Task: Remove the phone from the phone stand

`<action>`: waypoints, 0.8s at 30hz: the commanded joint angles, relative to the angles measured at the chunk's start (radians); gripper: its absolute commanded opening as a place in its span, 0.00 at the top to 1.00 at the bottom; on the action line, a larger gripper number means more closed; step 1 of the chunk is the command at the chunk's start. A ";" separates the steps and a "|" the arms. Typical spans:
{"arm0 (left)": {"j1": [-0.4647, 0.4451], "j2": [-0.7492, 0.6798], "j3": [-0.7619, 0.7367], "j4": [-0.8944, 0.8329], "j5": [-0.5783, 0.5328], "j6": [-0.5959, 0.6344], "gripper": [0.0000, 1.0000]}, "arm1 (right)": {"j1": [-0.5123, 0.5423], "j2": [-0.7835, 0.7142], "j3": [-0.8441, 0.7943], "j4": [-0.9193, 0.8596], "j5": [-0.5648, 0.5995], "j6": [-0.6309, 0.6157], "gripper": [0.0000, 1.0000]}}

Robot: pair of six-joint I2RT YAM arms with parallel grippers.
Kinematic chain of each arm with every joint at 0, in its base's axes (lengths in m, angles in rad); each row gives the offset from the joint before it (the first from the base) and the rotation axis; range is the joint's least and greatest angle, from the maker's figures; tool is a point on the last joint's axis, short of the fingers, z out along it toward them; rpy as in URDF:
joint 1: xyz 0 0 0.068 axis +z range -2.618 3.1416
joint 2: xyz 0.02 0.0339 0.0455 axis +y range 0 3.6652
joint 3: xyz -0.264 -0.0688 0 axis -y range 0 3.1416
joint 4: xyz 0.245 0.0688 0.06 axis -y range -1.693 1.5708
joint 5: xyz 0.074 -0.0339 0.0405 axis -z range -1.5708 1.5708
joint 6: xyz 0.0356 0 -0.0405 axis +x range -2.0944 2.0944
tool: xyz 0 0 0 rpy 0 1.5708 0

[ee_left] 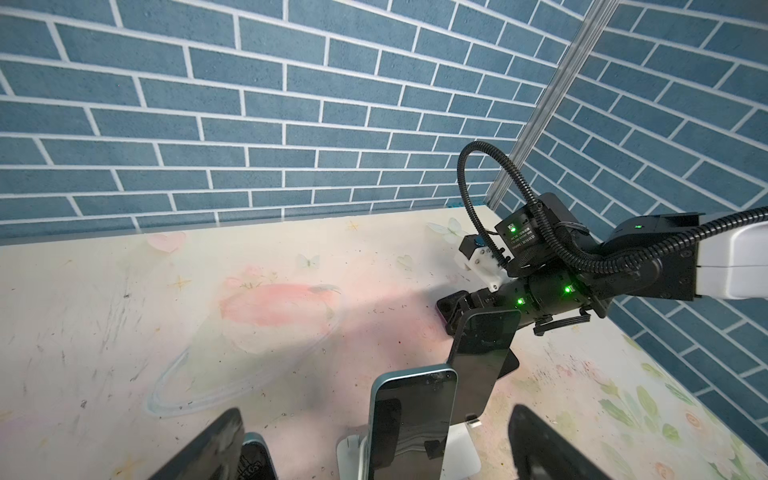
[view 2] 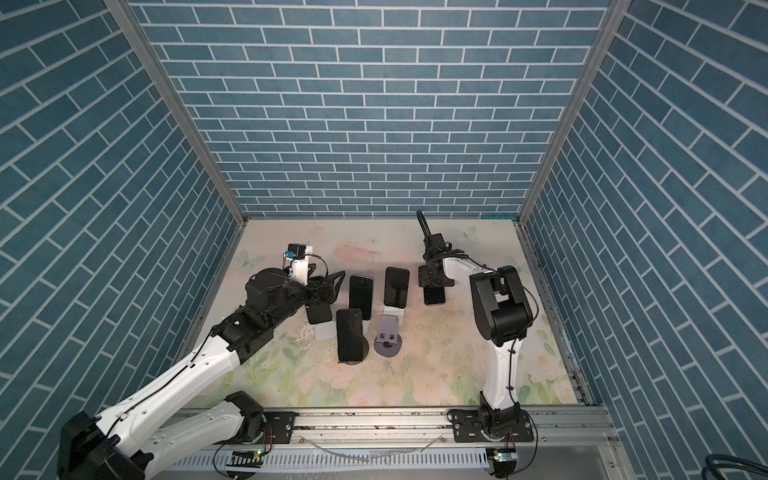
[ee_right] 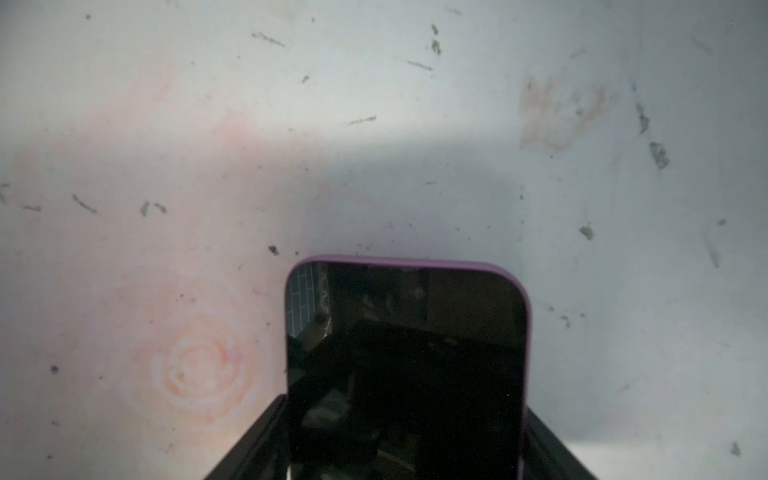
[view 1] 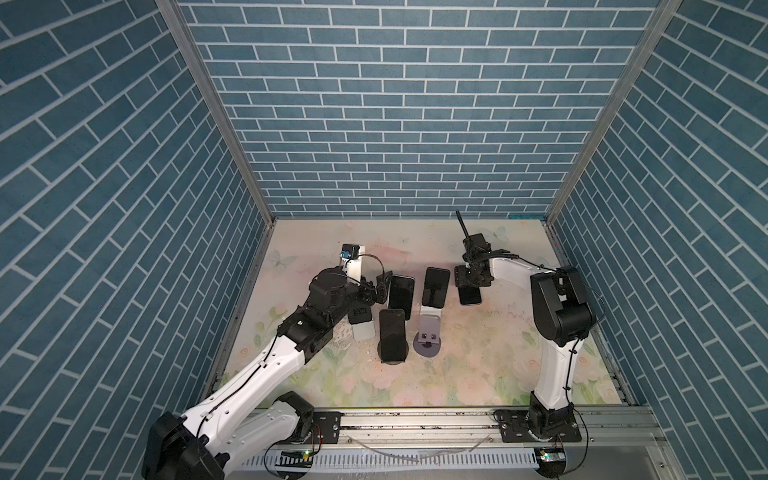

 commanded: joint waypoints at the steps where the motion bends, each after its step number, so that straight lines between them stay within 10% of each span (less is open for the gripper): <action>1: 0.003 -0.005 -0.012 0.009 -0.010 0.018 0.00 | -0.005 0.037 -0.005 -0.003 -0.003 0.031 0.42; 24: 0.004 -0.011 -0.020 0.002 -0.022 0.030 0.00 | -0.004 0.049 -0.015 -0.012 -0.010 0.023 0.35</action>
